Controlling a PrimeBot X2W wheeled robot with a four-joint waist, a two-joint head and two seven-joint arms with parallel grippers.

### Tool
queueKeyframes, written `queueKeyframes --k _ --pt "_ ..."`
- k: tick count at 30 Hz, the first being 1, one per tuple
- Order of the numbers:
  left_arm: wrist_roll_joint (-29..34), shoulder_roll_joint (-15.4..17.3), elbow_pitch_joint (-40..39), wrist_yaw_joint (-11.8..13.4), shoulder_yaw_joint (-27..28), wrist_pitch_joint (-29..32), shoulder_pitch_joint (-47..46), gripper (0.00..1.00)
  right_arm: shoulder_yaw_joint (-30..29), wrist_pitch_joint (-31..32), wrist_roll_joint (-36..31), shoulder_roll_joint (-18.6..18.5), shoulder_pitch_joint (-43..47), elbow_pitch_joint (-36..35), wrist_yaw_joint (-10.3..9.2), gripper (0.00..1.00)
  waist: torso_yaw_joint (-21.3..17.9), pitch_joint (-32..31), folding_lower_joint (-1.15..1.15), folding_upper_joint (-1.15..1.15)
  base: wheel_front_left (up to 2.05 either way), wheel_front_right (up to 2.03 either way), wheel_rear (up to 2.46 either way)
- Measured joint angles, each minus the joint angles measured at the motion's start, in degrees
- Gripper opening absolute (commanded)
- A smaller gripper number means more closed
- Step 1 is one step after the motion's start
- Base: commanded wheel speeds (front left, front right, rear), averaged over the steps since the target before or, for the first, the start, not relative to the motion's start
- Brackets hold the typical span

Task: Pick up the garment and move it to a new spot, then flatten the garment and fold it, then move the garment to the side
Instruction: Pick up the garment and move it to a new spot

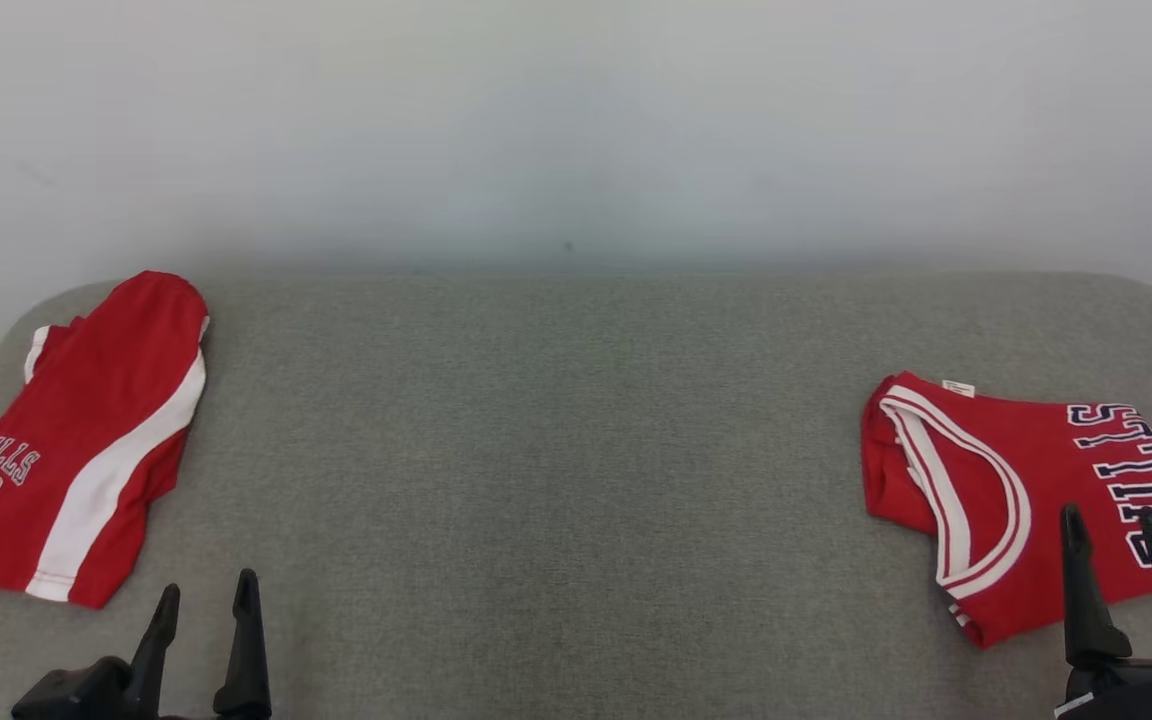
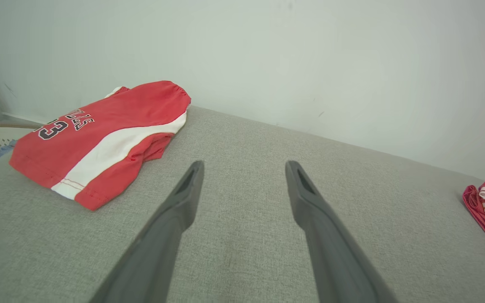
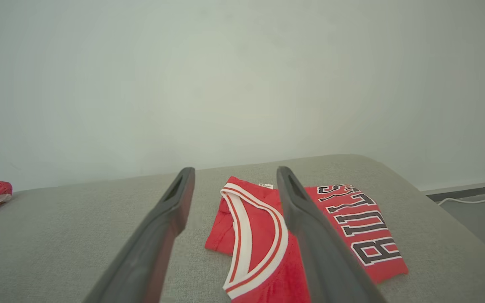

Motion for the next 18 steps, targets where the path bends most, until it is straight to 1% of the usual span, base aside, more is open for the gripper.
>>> queueKeyframes --k 11,12,18 --pt "1.4 -0.6 -1.5 0.0 1.9 1.4 0.9 1.0 2.8 2.0 -0.5 0.7 -2.3 0.1 0.0 1.0 8.1 -0.1 0.0 0.0 0.0 0.0 0.0" --pt "1.4 -0.6 -1.5 0.0 1.9 1.4 0.9 1.0 2.8 2.0 -0.5 0.7 -2.3 0.1 0.0 1.0 8.1 -0.1 0.0 0.0 0.0 0.0 0.0" --pt "2.0 -1.1 -2.4 0.0 2.2 2.5 1.1 1.0 4.1 3.0 -0.8 1.0 -2.6 1.1 0.0 1.0 13.0 -0.3 0.0 0.0 0.0 0.0 0.0"
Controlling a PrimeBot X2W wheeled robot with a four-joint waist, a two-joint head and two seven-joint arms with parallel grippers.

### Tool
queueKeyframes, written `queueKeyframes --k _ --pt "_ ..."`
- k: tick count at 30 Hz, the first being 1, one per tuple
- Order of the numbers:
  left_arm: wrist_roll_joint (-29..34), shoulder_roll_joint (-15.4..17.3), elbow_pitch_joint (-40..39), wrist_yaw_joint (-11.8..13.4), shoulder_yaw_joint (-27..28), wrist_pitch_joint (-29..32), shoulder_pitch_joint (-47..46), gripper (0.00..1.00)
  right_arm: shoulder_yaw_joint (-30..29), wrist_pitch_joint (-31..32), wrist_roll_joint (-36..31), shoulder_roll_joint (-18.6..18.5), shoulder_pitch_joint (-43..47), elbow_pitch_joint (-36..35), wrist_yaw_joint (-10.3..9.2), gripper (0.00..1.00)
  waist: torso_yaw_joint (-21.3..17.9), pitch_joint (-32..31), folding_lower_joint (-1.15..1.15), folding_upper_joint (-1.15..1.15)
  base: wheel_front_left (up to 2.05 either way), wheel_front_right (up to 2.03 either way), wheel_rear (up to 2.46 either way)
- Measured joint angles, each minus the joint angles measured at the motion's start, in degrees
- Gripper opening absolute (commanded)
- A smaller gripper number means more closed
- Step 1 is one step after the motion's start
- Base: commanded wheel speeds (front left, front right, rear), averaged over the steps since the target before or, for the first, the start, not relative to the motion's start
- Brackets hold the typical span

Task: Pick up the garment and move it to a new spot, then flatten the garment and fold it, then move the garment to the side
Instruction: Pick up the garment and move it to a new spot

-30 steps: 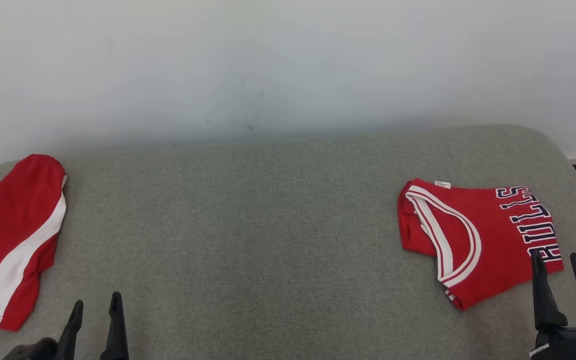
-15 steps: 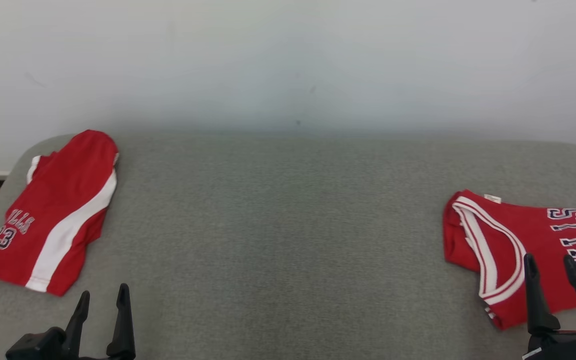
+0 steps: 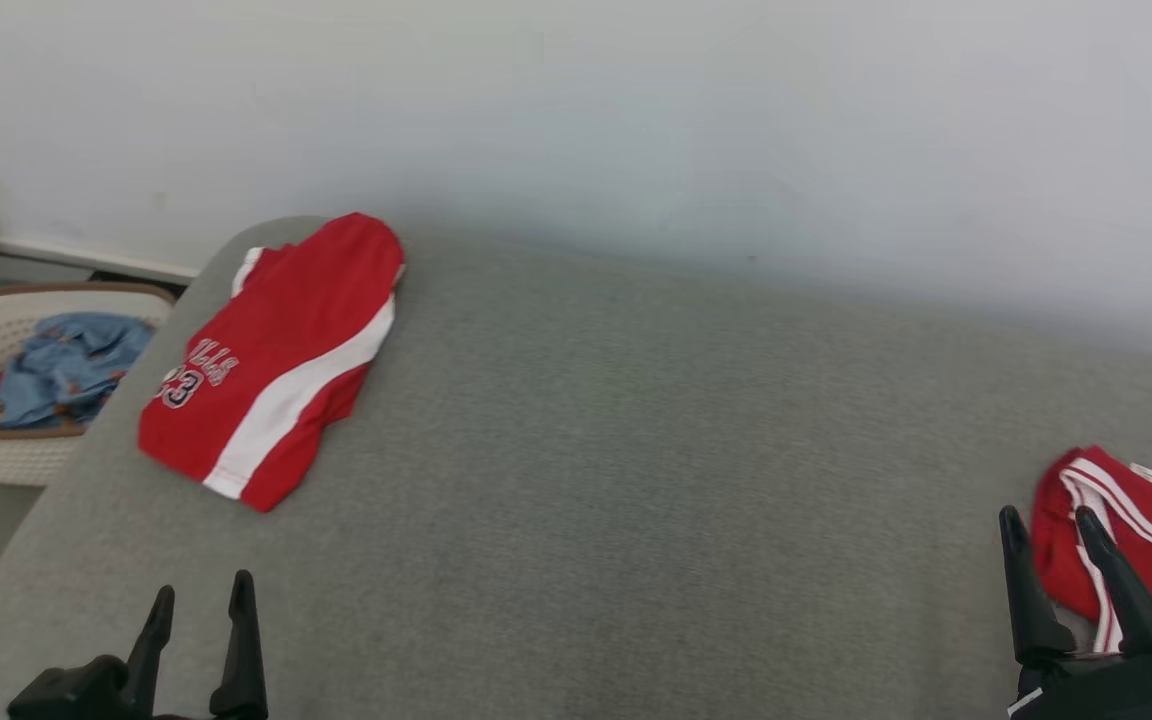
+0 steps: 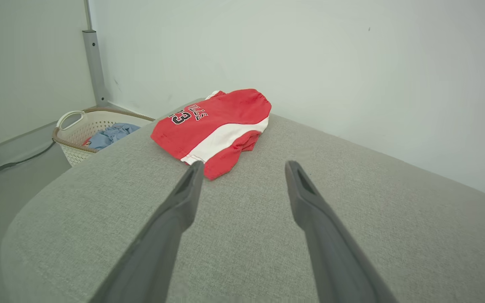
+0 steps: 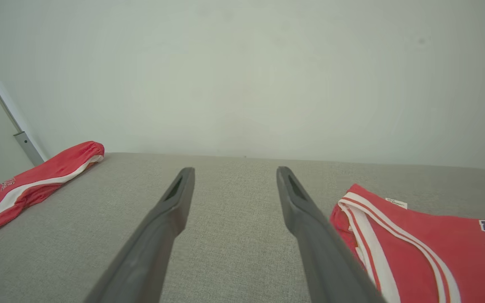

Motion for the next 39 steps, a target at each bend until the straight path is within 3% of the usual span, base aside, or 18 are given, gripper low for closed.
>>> queueKeyframes --k 11,19,24,32,39 --pt "1.2 0.0 -1.0 0.0 1.0 1.4 0.1 1.0 2.3 1.1 -0.2 0.9 -2.3 0.7 0.1 1.0 8.4 0.0 0.0 0.0 0.0 0.0 0.0" --pt "1.0 0.6 -0.6 -0.4 0.9 3.8 -1.0 1.0 2.7 2.1 -0.6 1.0 -2.7 1.0 0.16 1.0 10.0 0.6 0.0 0.0 0.0 0.0 0.0" --pt "0.5 3.5 3.4 -4.4 0.2 7.3 -11.6 1.0 2.7 2.6 -1.0 0.5 -2.6 0.2 0.16 1.0 9.7 1.8 0.0 0.0 0.0 0.0 0.0" --pt "-5.6 6.6 13.9 -11.5 0.7 16.0 -30.7 1.0 3.1 5.2 -3.1 -2.2 -3.8 -2.8 0.16 1.0 8.4 4.9 0.0 0.0 0.0 0.0 0.0" --pt "-10.0 6.7 25.1 -13.3 -0.4 25.6 -44.1 1.0 2.3 8.2 -4.9 -6.4 -6.8 -6.4 0.16 1.0 6.1 8.8 0.01 0.0 0.0 0.0 0.0"
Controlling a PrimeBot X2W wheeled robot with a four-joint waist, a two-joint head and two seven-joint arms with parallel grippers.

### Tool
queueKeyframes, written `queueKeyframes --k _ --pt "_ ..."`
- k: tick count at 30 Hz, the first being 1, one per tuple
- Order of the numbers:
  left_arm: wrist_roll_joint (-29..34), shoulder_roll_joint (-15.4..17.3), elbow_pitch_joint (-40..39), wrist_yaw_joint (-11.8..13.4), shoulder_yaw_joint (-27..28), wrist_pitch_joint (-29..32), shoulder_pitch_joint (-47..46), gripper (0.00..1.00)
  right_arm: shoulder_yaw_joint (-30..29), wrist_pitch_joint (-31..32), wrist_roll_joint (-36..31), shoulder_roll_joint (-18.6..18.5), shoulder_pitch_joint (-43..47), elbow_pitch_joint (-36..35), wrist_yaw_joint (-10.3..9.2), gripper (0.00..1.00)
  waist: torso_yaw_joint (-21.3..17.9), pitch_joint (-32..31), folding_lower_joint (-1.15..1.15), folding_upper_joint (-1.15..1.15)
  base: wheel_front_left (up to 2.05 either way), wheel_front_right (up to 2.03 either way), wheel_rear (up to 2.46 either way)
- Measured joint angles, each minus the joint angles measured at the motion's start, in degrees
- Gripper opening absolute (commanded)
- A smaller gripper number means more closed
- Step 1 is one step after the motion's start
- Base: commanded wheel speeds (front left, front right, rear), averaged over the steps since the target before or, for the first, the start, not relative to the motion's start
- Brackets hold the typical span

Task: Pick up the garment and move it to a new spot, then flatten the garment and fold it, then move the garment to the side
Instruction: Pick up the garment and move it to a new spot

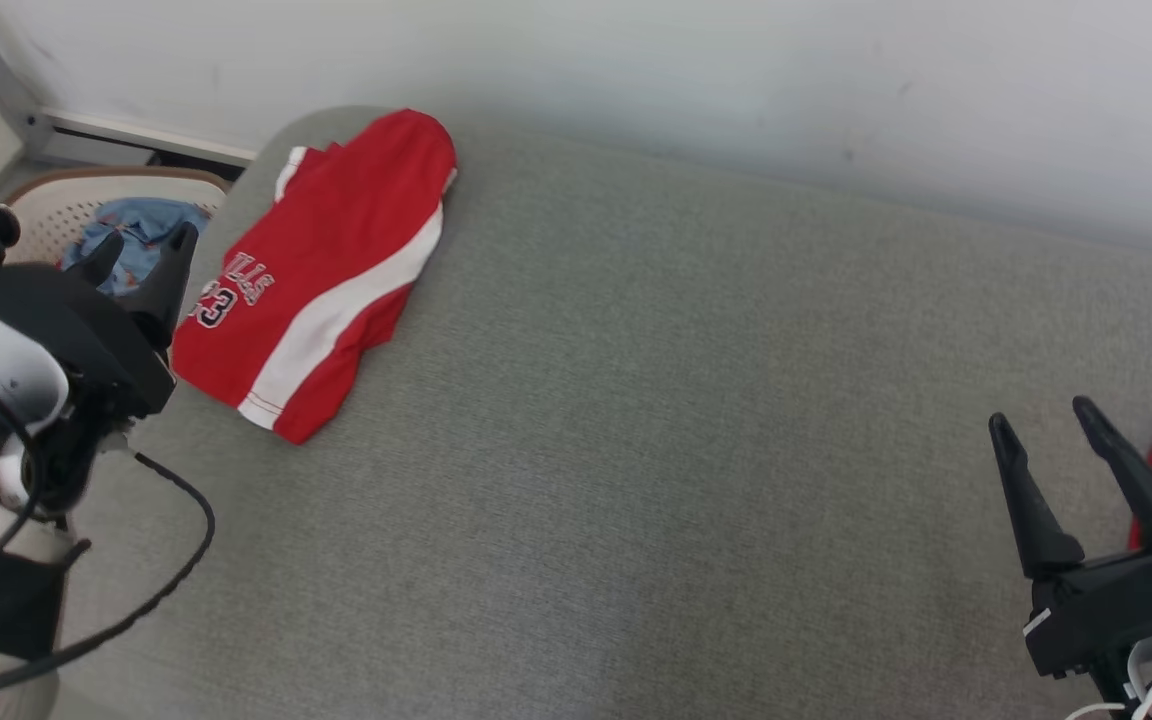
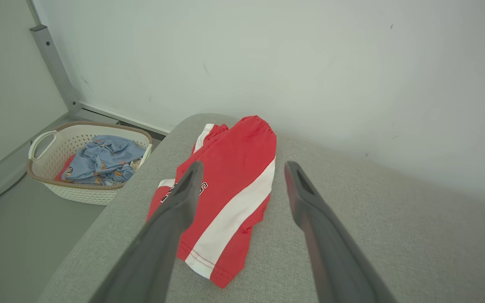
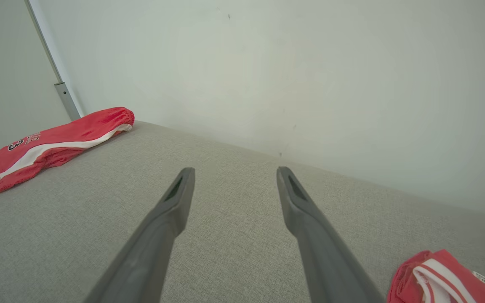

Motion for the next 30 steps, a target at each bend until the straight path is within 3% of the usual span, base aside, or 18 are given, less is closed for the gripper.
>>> queueKeyframes --k 9,15,22,30 --pt "-0.6 3.9 12.7 -0.9 -2.5 8.9 -7.7 1.0 -0.7 4.0 -1.6 -3.4 -3.6 -4.9 0.0 1.0 -3.8 5.3 0.0 0.0 0.0 0.0 0.0" --pt "-0.6 4.4 17.8 -0.9 -4.1 11.2 -10.3 1.0 -2.0 6.1 -1.8 -5.1 -4.4 -7.7 -0.01 1.0 -6.6 8.6 0.0 0.0 0.0 0.0 0.0" --pt "4.7 6.8 23.5 -0.9 -8.8 12.6 -11.4 1.0 -3.2 8.1 -2.3 -6.4 -4.7 -10.9 -0.01 1.0 -9.3 12.6 0.0 0.01 0.0 0.0 0.0" --pt "3.4 4.4 28.3 -1.0 -9.2 12.2 -13.2 1.0 -5.1 9.6 -2.4 -6.8 -4.8 -12.9 -0.09 1.0 -11.6 16.7 0.0 0.01 0.0 0.0 0.0"
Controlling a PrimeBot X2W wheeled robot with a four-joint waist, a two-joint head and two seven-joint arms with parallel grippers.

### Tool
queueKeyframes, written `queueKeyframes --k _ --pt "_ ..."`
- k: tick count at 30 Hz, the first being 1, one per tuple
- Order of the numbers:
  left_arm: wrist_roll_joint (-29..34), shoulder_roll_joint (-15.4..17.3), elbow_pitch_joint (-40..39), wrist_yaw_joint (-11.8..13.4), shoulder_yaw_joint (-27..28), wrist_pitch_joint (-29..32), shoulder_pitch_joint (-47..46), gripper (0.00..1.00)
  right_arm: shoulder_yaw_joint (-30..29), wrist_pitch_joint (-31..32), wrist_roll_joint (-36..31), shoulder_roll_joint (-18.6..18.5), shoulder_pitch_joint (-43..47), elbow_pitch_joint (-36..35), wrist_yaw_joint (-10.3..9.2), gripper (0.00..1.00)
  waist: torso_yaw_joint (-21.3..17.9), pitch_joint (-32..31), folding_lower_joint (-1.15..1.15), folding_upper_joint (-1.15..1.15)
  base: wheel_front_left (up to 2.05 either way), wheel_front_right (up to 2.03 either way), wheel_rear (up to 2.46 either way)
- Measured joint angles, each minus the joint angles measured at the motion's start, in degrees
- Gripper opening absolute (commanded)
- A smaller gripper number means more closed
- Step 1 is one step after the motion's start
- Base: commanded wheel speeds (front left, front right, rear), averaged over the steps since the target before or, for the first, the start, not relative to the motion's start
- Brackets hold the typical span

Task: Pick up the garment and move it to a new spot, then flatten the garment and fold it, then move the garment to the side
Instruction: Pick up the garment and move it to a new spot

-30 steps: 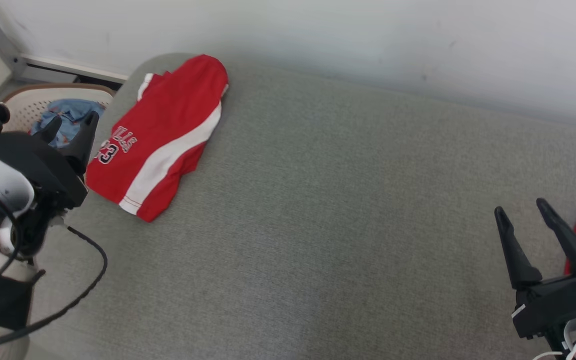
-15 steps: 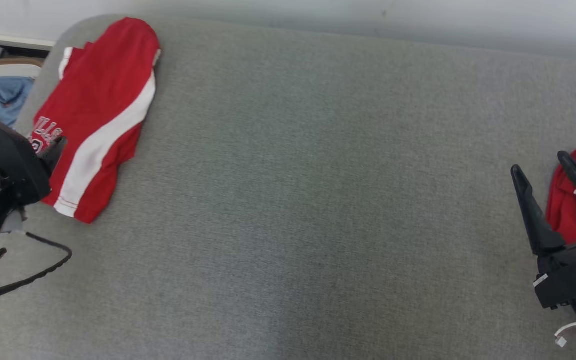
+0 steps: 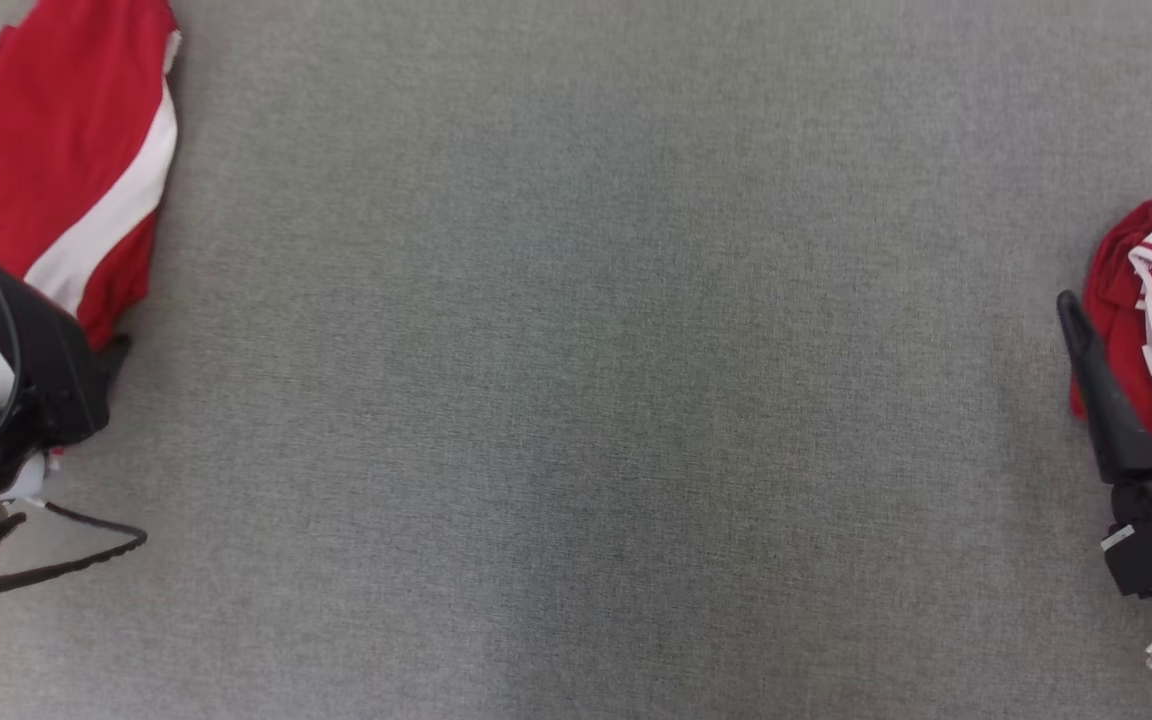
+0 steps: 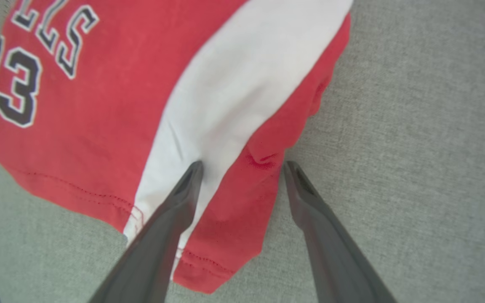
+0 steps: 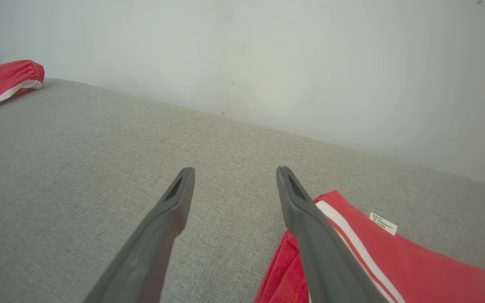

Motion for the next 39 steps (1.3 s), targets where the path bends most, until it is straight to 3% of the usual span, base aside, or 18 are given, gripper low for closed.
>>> queueKeyframes --k 1,2,3,4,14,24,35,39 --pt "0.0 -0.1 0.2 0.0 -0.4 -0.2 -0.4 1.0 -0.4 0.2 0.0 0.0 0.1 -0.2 0.0 1.0 -0.2 0.4 0.0 0.0 0.0 0.0 0.0" --pt "0.0 -0.1 0.2 0.0 -1.0 -0.2 -0.8 0.78 -0.8 0.4 -0.3 -0.1 0.3 -0.5 0.0 1.0 -0.3 0.8 0.0 0.0 0.0 0.0 0.0" --pt "0.0 -0.1 0.4 0.0 -1.4 -0.7 -1.5 0.33 -1.0 0.5 -0.4 -0.2 0.3 -0.5 0.0 1.0 -0.3 1.2 0.0 0.0 0.0 0.0 0.0" --pt "0.0 0.0 0.4 0.0 -1.9 -1.1 -2.0 0.0 -1.0 0.5 -0.5 -0.2 0.3 -0.5 0.0 1.0 -0.3 1.5 0.0 0.0 0.0 0.0 0.0" --pt "0.1 0.2 1.8 0.0 -5.3 -5.8 -4.4 0.0 -1.2 1.5 -1.1 -0.2 0.0 -0.7 -0.01 1.0 0.6 2.0 -0.01 0.0 0.0 0.0 0.0" --pt "-9.2 -5.9 -2.5 0.0 -4.7 -11.9 -8.9 0.0 0.2 0.8 -0.8 2.4 -3.6 3.2 -0.01 1.0 1.1 -0.6 -0.01 0.0 0.0 0.0 0.0" --pt "-17.3 -8.7 -12.2 0.0 -13.3 -13.3 -8.3 0.0 2.9 -2.3 1.3 7.6 -4.9 9.1 0.01 1.0 -1.5 -5.4 -0.01 -0.02 0.0 0.0 0.0" --pt "-20.7 -11.3 -16.1 0.0 -17.7 -13.7 -4.8 0.0 3.3 -4.0 1.9 9.2 -5.0 11.3 0.12 1.0 -3.8 -7.2 -0.01 -0.01 0.0 0.0 0.0"
